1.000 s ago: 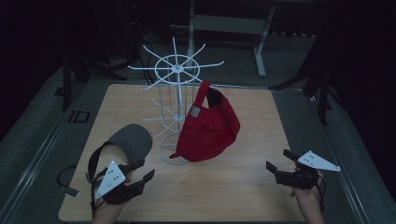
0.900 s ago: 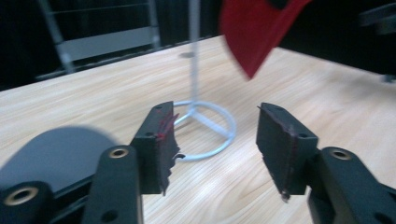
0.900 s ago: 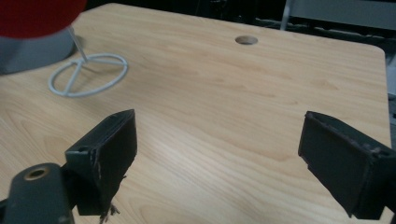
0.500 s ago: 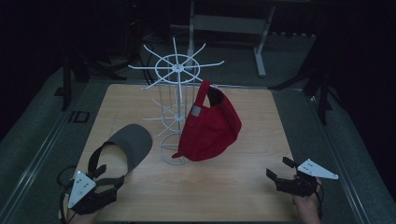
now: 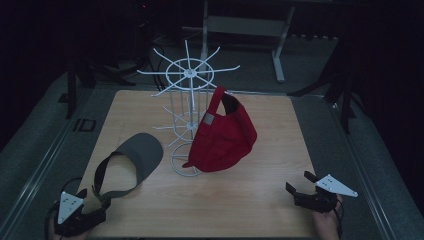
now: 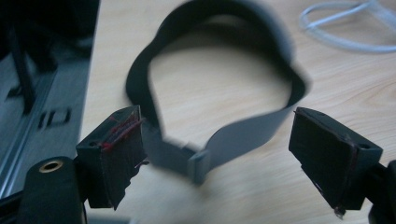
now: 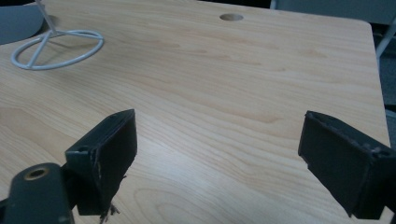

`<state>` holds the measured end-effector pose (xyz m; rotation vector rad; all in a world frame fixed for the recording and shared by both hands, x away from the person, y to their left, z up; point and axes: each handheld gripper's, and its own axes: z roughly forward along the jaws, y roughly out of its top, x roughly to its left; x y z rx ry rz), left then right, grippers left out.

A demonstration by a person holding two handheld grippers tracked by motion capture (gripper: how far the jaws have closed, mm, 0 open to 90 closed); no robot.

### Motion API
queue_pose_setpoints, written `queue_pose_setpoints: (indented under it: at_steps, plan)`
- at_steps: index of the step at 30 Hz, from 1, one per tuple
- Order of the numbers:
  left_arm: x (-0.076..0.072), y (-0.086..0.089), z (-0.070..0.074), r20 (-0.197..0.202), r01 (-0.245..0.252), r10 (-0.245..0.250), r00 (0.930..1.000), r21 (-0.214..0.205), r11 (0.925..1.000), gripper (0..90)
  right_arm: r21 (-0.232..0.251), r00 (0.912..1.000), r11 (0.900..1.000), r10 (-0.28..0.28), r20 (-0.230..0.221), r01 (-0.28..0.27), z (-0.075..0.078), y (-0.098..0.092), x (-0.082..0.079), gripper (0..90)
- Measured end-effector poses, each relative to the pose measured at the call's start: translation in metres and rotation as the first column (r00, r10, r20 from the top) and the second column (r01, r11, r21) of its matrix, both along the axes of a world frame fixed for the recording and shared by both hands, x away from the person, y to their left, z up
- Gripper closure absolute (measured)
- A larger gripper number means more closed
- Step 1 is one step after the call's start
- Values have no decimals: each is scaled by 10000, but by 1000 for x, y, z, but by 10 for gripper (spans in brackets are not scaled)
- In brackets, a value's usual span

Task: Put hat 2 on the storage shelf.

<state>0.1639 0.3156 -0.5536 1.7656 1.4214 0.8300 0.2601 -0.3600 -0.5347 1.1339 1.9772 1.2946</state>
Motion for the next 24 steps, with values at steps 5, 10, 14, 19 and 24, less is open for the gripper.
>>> queue_pose_setpoints:
  at_steps: [5,10,14,19,24]
  plan:
    - [8,1,-7,-495,169,-167,9986,33,9999,180,138,9996,9998,-164,-222,167,-7,-7,1,116]
    - [23,6,-13,-1056,165,-188,9942,-221,9996,181,222,9994,9997,-134,-330,141,-12,-9,2,116]
    - [30,9,-15,-1134,354,-416,9927,-567,9978,192,183,9994,9998,-79,-344,85,-14,-9,2,116]
    - [35,12,-16,-1034,544,-611,9928,-655,9964,293,89,9988,10000,-36,-480,40,-19,-7,4,116]
    - [38,11,-17,-1225,567,-634,9904,-567,9968,488,-23,9989,10000,-71,-456,70,-19,-6,4,116]
